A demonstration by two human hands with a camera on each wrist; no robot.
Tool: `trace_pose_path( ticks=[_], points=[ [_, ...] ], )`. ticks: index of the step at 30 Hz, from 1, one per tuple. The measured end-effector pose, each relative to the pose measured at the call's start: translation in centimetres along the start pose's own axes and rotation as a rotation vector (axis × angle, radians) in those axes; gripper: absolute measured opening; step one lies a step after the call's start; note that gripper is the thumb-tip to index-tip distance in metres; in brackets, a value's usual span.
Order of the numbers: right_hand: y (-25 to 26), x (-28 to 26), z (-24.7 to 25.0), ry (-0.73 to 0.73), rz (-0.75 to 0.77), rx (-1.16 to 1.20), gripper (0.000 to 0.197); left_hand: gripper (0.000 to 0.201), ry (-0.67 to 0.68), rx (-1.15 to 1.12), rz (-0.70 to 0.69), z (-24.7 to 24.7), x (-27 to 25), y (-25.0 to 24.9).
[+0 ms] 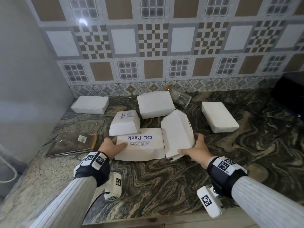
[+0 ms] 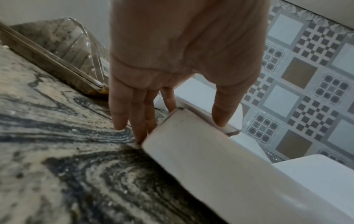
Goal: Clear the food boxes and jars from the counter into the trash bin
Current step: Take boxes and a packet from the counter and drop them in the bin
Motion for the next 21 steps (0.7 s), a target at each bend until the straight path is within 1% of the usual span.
trace_pose_path(
  ticks=[3, 5, 9, 12, 16, 18, 21],
  points=[
    [0.5, -0.4, 0.0, -0.006, 0.015, 0.049, 0.079, 0.073, 0.022, -0.183, 0.010, -0.5, -1.0, -0.3],
    [0.8, -0.6, 0.5, -0.058, 0.043, 0.062, 0.070, 0.068, 0.034, -0.313, 0.003, -0.7, -1.7, -0.7],
    [1.2, -1.6, 3.2, -0.180, 0.068, 0.055, 0.057, 0.053, -0.021, -0.372, -0.101, -0.3, -3.9, -2.3],
    [1.0, -2.6, 5.8, -0.210, 0.073, 0.062, 0.054, 0.052, -0.048, -0.375, -0.166, -0.4, -6.7, -3.6],
    [0.0, -5.3, 11.0, -0.260, 0.120, 0.060, 0.052, 0.051, -0.013, -0.396, -0.238, -2.7, -11.9, -5.8],
    [-1.2, -7.2, 14.6, -0.300, 0.123, 0.070, 0.050, 0.049, 0.002, -0.377, -0.273, -4.8, -15.2, -7.1],
    [-3.9, -10.7, 20.9, -0.379, 0.115, 0.083, 0.048, 0.047, -0.015, -0.311, -0.365, -8.6, -20.6, -9.5]
  ],
)
Point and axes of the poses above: each hand's wrist, its own x-axis towards the middle knuckle, its own z-axis out of the back of the hand, y = z × x, the point moved 8 cm from there along x, towards the middle knuckle, and after that the axes turned 7 degrees about z, right-handed, at the moved point
